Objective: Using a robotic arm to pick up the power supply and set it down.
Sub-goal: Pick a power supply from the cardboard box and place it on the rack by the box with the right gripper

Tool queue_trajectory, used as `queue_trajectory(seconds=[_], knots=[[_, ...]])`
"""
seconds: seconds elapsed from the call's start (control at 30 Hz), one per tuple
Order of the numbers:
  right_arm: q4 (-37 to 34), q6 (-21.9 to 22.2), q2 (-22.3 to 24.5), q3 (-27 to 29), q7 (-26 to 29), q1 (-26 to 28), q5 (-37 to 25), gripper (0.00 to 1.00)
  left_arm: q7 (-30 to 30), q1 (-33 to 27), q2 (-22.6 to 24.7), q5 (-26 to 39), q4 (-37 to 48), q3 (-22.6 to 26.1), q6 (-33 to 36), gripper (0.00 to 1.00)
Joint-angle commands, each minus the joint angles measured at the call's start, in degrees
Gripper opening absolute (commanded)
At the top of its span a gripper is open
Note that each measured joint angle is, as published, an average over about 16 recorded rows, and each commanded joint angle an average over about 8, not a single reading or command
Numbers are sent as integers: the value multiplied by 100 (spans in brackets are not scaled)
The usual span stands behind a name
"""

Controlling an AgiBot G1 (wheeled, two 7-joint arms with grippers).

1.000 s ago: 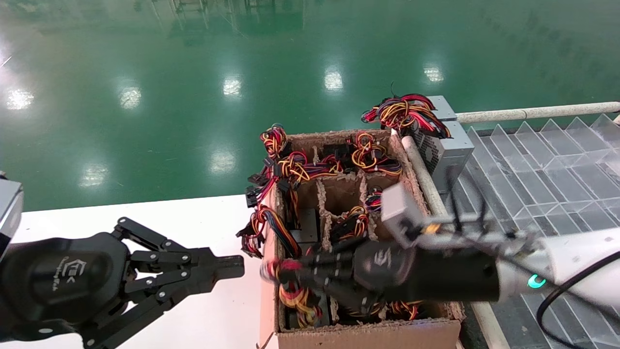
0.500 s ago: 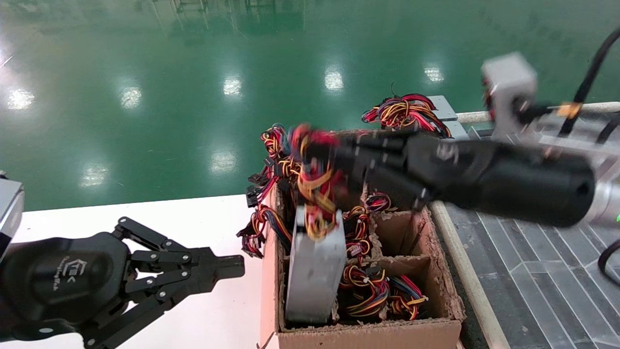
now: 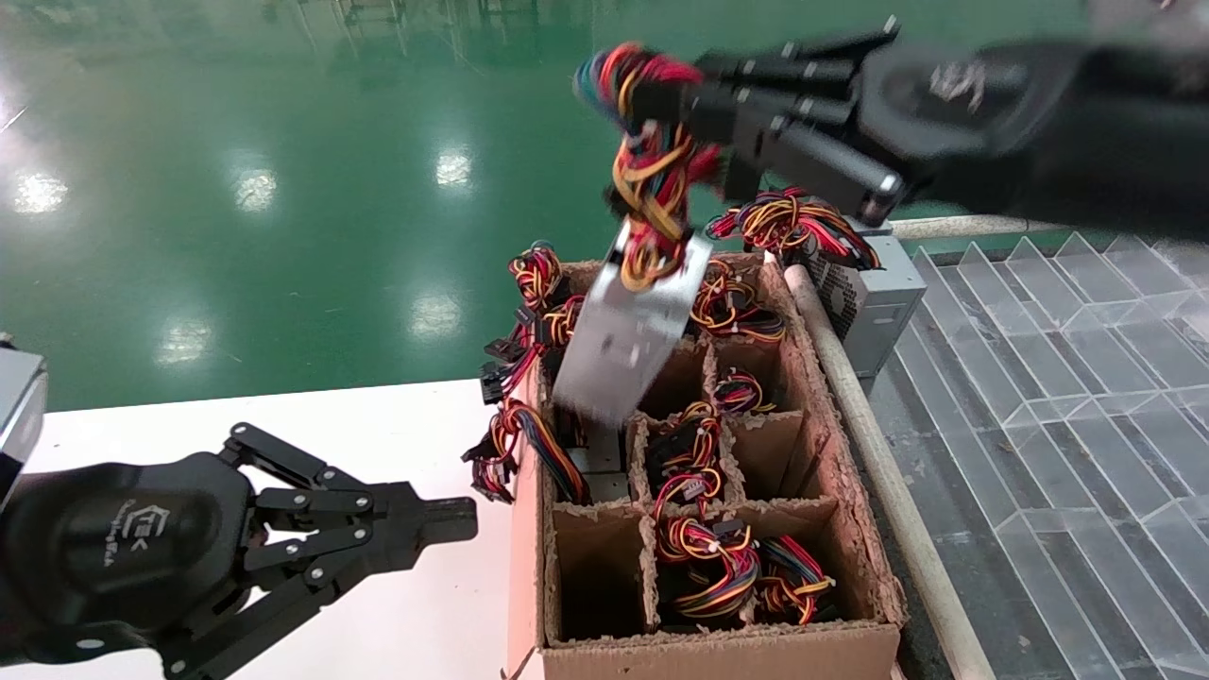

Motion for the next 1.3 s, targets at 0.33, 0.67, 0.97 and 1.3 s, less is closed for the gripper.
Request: queue_trajectory(seconds=[0.33,0.67,0.97,1.3], knots=[[-345,-9,466,-425,-104,1158,-745,0,1,0,-1,-1,0,2,-1,0],[-588,-15,1196,-728,-90,1722,-1096,0,2,-1,-1,-2,0,4,-2,0],[-898,158,1711,-792,-107,1529,-1079,0,3,-1,-2,-4,0,5,-2,0],[-1255,597,1712,-800,137,1026,-983,0,3,-2,-3,-5,0,7,-3,0]])
